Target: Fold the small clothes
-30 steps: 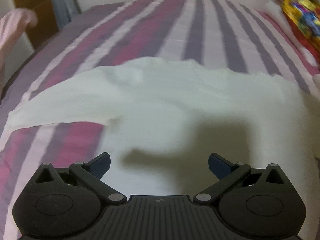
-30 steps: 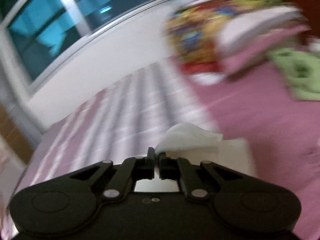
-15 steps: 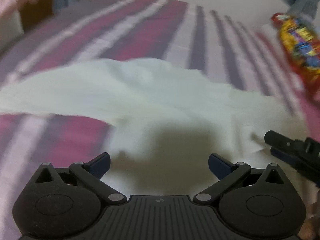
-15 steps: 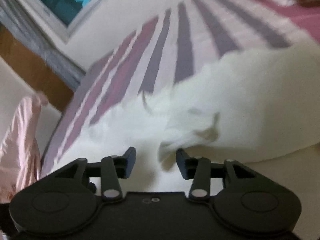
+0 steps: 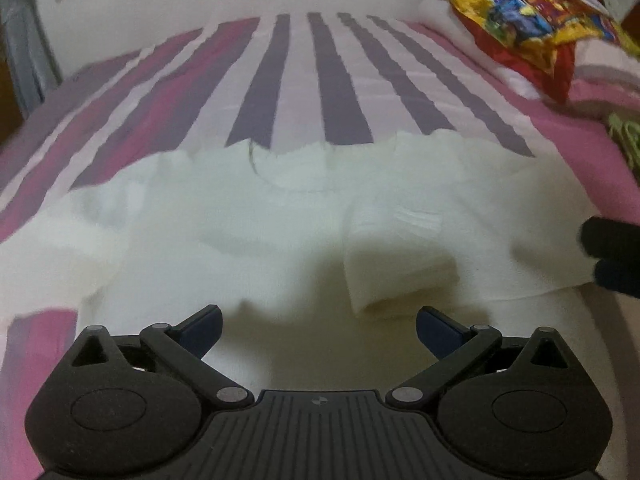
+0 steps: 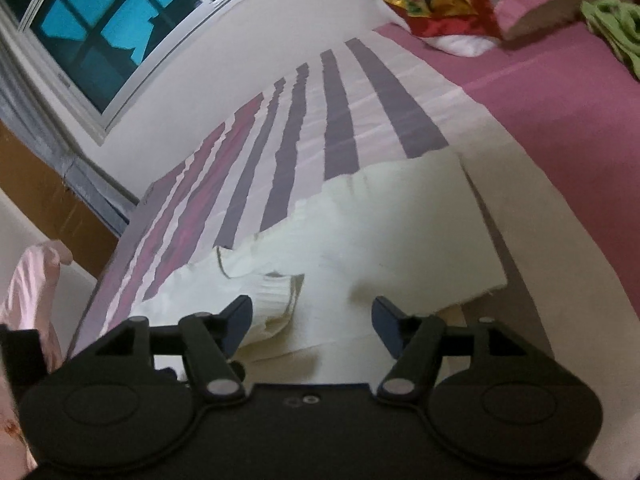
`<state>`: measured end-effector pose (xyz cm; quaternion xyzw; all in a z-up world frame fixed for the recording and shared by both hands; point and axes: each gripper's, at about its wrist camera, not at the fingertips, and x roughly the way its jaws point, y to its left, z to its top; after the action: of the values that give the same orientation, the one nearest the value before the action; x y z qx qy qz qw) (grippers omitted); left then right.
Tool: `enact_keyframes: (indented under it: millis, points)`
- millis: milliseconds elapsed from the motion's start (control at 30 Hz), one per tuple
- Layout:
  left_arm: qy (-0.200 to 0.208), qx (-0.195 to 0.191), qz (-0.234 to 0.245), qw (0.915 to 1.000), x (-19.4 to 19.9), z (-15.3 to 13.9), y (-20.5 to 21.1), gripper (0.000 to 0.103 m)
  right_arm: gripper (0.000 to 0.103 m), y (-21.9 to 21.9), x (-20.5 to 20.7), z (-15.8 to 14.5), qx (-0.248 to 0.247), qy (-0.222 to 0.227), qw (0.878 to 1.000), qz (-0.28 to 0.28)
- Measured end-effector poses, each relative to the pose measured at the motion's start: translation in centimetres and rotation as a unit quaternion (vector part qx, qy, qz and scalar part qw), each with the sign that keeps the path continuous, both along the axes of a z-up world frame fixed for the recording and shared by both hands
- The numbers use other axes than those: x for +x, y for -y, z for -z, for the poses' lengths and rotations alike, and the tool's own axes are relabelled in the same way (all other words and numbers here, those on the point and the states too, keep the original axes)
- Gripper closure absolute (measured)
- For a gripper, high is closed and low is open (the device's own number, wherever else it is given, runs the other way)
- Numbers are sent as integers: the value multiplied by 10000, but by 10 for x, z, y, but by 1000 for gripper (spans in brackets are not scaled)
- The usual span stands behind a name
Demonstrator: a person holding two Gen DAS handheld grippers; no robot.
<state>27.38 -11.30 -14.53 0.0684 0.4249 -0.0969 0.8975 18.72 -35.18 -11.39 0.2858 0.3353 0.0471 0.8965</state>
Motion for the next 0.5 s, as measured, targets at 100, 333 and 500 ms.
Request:
enact_keyframes:
  millis: [100,333,500]
  points:
    - [37,19,61,10000,8,5,5,0,34,4,-3,0,92,67,9999,56]
    - [103,-335,390,9986,16,14,7,39,30,11,-7,2,274,133,9995,103]
    - [195,-713,171,9971,22,12,-2,76,28,11,-7,4,289,115,9995,112]
